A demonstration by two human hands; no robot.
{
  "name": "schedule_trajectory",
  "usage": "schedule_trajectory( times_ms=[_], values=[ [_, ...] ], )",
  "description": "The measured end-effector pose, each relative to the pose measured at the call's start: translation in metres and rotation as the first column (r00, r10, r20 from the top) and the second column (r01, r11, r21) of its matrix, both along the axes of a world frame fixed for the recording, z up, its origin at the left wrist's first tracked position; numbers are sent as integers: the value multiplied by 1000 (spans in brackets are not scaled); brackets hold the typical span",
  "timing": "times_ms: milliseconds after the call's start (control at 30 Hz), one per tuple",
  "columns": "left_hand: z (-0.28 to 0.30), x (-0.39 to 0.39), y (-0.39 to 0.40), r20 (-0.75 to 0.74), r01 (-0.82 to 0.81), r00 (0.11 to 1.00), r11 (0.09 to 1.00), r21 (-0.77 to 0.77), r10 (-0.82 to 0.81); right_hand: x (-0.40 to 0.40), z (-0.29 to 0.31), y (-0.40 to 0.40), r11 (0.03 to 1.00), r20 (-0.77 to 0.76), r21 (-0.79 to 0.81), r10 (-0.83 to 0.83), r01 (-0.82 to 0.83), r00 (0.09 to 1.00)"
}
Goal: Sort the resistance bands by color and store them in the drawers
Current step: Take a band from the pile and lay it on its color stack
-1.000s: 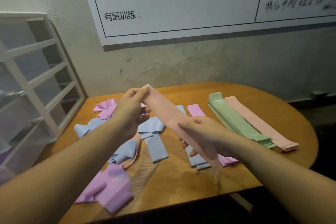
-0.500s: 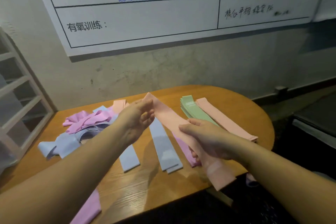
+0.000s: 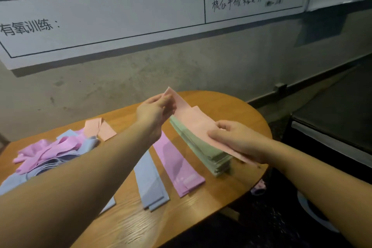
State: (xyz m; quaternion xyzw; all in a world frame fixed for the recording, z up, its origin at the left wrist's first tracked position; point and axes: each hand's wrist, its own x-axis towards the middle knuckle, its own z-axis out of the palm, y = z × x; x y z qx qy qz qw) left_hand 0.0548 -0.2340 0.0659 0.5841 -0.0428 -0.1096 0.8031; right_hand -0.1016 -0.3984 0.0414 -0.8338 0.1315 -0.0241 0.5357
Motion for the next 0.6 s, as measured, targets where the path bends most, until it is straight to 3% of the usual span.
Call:
schedule_trajectory(
  times_ms=[200, 333, 600],
  values=[
    [-15, 42, -54, 44, -15, 999, 996, 89, 11, 14, -8, -41, 979, -47, -181, -102, 92, 994],
    [-32, 69, -86, 107, 12, 994, 968, 249, -40, 25, -14, -61, 961, -55, -265, -94, 76, 994],
    [-53, 111, -113, 267, -20, 947, 794, 607, -180, 52, -35, -80, 936, -167, -346, -123, 58, 978]
  ],
)
